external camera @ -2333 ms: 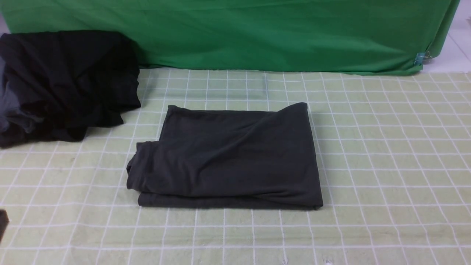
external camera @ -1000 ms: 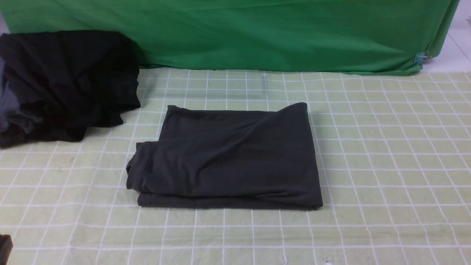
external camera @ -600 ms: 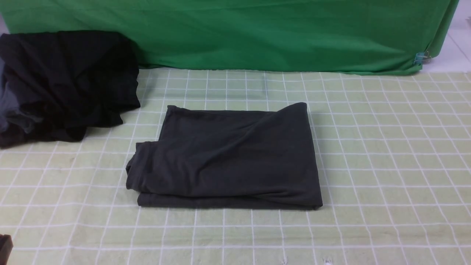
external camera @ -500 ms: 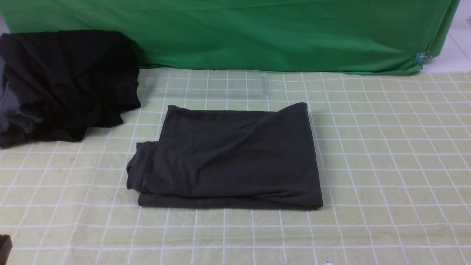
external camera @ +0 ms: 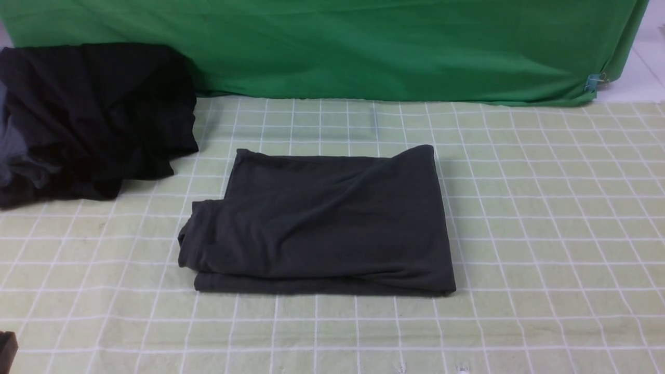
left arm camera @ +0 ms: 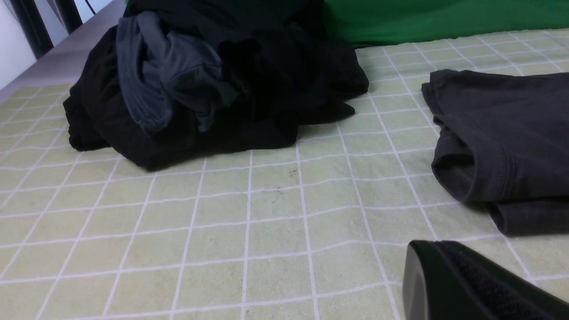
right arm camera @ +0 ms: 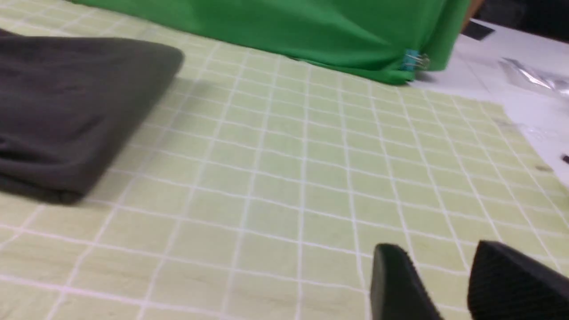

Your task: Fold a long-sleeved shirt over a green coffee tablecloth.

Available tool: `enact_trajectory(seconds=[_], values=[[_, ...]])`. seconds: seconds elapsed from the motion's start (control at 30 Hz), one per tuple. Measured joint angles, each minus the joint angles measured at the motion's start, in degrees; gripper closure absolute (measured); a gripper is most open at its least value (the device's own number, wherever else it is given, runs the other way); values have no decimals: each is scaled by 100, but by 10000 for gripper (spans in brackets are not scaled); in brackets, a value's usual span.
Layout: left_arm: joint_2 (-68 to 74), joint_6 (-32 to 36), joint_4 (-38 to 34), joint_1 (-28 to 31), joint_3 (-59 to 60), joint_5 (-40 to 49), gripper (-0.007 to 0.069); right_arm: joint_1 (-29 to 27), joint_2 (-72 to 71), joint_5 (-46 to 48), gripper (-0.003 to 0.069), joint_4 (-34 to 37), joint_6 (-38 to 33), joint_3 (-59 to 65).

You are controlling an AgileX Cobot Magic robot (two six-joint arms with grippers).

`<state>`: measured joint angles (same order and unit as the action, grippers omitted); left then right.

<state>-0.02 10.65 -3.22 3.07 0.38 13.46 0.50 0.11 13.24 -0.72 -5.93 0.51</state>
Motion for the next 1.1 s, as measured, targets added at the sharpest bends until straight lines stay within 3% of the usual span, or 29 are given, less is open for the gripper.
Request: enact_trajectory(seconds=[0.1,1.1], values=[[0,0,15,0,0,0,622,-188,0,0,418,0,26,0],[0,0,14,0,0,0,622,-172,0,0,418,6,36,0]])
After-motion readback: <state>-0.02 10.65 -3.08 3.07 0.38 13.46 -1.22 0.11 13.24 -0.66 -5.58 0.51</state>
